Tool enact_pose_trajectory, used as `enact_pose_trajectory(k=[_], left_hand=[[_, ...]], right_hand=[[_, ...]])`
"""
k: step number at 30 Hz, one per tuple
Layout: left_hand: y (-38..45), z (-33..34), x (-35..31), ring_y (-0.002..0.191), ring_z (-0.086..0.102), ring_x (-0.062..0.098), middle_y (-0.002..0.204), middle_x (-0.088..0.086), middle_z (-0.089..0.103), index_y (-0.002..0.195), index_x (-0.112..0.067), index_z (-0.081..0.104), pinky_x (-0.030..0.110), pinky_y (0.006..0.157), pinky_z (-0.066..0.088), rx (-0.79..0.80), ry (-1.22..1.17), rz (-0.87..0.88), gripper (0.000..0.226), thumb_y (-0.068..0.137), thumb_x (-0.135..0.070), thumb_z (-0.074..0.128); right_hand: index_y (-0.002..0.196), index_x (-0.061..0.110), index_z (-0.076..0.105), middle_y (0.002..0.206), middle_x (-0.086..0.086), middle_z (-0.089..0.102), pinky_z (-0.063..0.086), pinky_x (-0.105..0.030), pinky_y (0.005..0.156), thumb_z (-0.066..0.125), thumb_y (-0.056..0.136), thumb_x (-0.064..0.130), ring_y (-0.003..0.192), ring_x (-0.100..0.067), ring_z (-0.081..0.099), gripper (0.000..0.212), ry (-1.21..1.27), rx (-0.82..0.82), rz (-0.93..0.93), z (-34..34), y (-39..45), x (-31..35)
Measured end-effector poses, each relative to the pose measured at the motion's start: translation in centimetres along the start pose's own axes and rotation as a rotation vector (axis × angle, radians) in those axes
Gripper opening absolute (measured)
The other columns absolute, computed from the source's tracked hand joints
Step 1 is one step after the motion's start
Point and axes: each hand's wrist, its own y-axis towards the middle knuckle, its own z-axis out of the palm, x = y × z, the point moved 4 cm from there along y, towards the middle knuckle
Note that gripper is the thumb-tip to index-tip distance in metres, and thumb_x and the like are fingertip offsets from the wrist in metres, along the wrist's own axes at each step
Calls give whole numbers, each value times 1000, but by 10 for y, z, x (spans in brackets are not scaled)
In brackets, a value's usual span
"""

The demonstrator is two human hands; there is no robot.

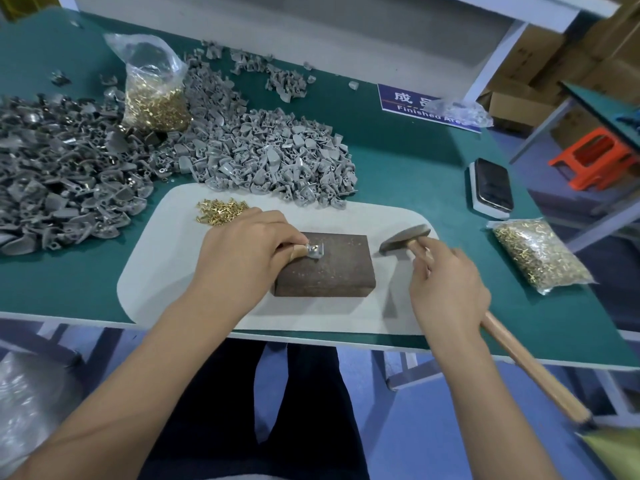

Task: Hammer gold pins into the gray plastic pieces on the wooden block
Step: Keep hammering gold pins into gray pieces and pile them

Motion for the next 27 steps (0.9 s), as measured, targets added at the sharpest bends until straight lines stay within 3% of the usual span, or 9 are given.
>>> enact_pose_trajectory(k=[3, 6, 8, 11, 15, 20, 24, 27], left_hand=[[0, 0, 0, 91, 58, 14, 87, -17, 67, 92, -37, 77, 27, 60, 35, 8, -21, -21, 9, 88, -42, 71], [0, -1, -1, 91, 56, 12, 89, -17, 67, 93, -37, 77, 24, 56, 30, 8, -19, -21, 10, 89, -43, 70], [-2, -2, -5, 90, 57, 13, 89, -16, 67, 92, -34, 77, 25, 55, 36, -15, 20, 12, 11, 90, -41, 70], [-11, -8, -6, 92, 60, 16, 91, -14, 66, 94, -30, 75, 30, 56, 47, -81, 21, 19, 10, 90, -36, 68], [-25, -19, 16, 98, 58, 14, 97, -13, 64, 96, -30, 72, 28, 58, 46, -154, 7, -56, 8, 87, -29, 73], [-41, -38, 54, 93, 56, 11, 93, -16, 63, 96, -34, 71, 23, 56, 38, -249, 30, -213, 10, 86, -32, 69], [-68, -52, 90, 96, 58, 20, 96, -11, 66, 98, -27, 73, 37, 73, 50, -320, 51, -274, 8, 91, -29, 68], [-93, -60, 120, 99, 62, 28, 103, -3, 68, 103, -19, 74, 45, 81, 51, -352, 78, -342, 14, 90, -23, 70]], right_hand=[[121, 27, 70, 110, -8, 66, 37, -42, 79, 57, 100, 25, 107, -37, 49, 25, -101, -52, -60, 3, -1, 4], [112, 19, 74, 108, -6, 67, 45, -47, 91, 63, 97, 19, 102, -35, 56, 18, 224, -113, -299, -4, -3, 29], [109, 16, 75, 101, 1, 70, 49, -42, 91, 68, 95, 18, 98, -27, 62, 16, 448, -59, -488, -7, -12, 57], [107, 19, 76, 98, 7, 71, 49, -37, 88, 72, 91, 23, 96, -19, 61, 17, 503, 30, -657, -3, -27, 97], [100, 21, 76, 97, 8, 72, 51, -44, 84, 73, 90, 16, 94, -21, 62, 12, 542, 98, -688, 10, -30, 129], [101, 27, 74, 95, 15, 68, 51, -41, 84, 70, 92, 18, 92, -12, 59, 13, 590, 213, -674, 28, -40, 183], [98, 25, 75, 98, 14, 70, 52, -41, 85, 69, 92, 15, 96, -13, 62, 13, 671, 340, -655, 49, -60, 223], [95, 29, 74, 94, 13, 67, 51, -42, 82, 69, 93, 19, 91, -13, 59, 12, 626, 415, -684, 67, -79, 250]])
